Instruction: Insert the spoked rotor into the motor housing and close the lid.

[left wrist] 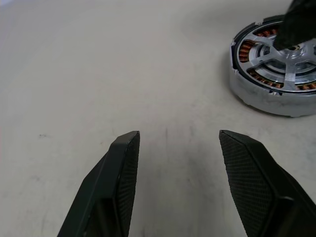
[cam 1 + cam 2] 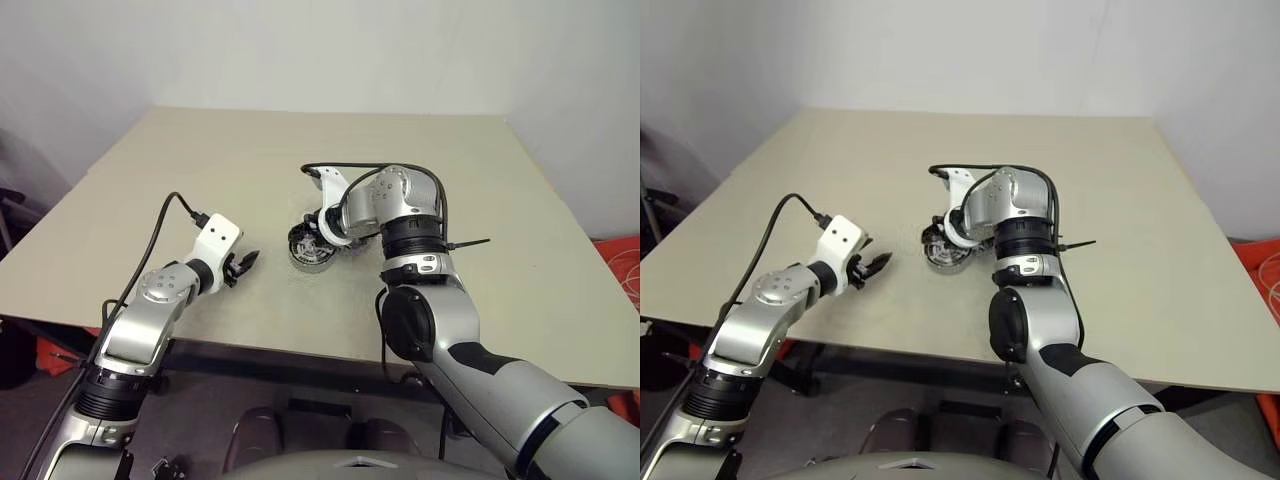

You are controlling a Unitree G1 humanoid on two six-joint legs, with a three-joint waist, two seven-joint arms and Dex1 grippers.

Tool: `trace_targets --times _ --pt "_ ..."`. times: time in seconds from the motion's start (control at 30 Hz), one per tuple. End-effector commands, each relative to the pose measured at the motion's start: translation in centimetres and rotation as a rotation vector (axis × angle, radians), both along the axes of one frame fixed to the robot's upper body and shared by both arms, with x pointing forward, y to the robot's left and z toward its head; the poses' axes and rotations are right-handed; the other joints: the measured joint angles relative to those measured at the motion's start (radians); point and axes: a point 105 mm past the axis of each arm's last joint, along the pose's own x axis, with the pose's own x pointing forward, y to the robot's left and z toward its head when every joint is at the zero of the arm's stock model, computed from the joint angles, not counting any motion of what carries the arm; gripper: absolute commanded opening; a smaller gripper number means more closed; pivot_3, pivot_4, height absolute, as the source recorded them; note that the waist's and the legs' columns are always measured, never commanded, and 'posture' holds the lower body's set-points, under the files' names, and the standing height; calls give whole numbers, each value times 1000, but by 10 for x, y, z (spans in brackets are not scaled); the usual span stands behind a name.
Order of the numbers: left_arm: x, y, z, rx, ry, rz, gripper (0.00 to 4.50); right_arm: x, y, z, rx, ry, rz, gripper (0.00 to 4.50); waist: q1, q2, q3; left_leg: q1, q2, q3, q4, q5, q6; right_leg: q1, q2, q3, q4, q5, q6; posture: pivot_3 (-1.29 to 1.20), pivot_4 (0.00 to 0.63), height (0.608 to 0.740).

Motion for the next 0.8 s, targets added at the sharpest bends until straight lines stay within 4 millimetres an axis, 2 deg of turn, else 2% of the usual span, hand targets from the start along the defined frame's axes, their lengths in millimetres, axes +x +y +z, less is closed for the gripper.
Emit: trace_targets --times 0.03,0.1,0.17,0.23,0.3,0.4,0.57,0.67,0.8 --pt "6 0 12 10 -46 -7 2718 -24 48 21 113 -8 176 3700 0 0 0 0 0 0 0 0 0 0 0 0 0 0 0 0 0 740" --pt "8 0 12 7 -47 -10 2718 -27 54 36 173 -34 239 3700 0 0 0 0 0 0 -1 0 0 -1 0 0 0 0 0 0 0 740" --pt "10 -2 13 -5 -46 -14 2718 -30 60 59 266 -81 315 3700 0 0 0 0 0 0 -1 0 0 0 0 0 0 0 0 0 0 740" --pt "13 -4 14 -25 -45 -17 2718 -29 58 80 330 -165 357 3700 1 0 0 0 0 0 -1 0 0 0 0 0 0 -1 -1 0 0 740" --pt "17 -6 19 -55 -54 -22 2718 -19 49 92 349 -336 375 3700 5 -1 0 1 1 0 -1 0 0 0 0 0 0 -2 -3 0 0 740" --pt "23 -7 28 -91 -59 -31 2718 -1 28 90 292 -582 396 3700 20 -2 -1 1 0 -1 0 0 0 3 0 -1 -2 -3 -3 0 0 740" --pt "30 -5 40 -128 -53 -70 2718 31 -28 62 37 -789 353 3700 31 -3 -1 2 0 -1 0 0 1 7 0 -1 -7 -1 0 0 0 740" --pt "36 0 48 -127 -52 -90 2718 43 -73 45 -123 -844 294 3082 32 -3 -1 0 0 -1 1 -1 2 5 0 -2 -7 0 -2 0 0 740" --pt "44 6 50 -111 -55 -98 2718 44 -97 49 -83 -824 193 1703 24 -3 -1 -5 0 -1 3 -2 4 1 0 -1 -5 4 -7 0 0 740"
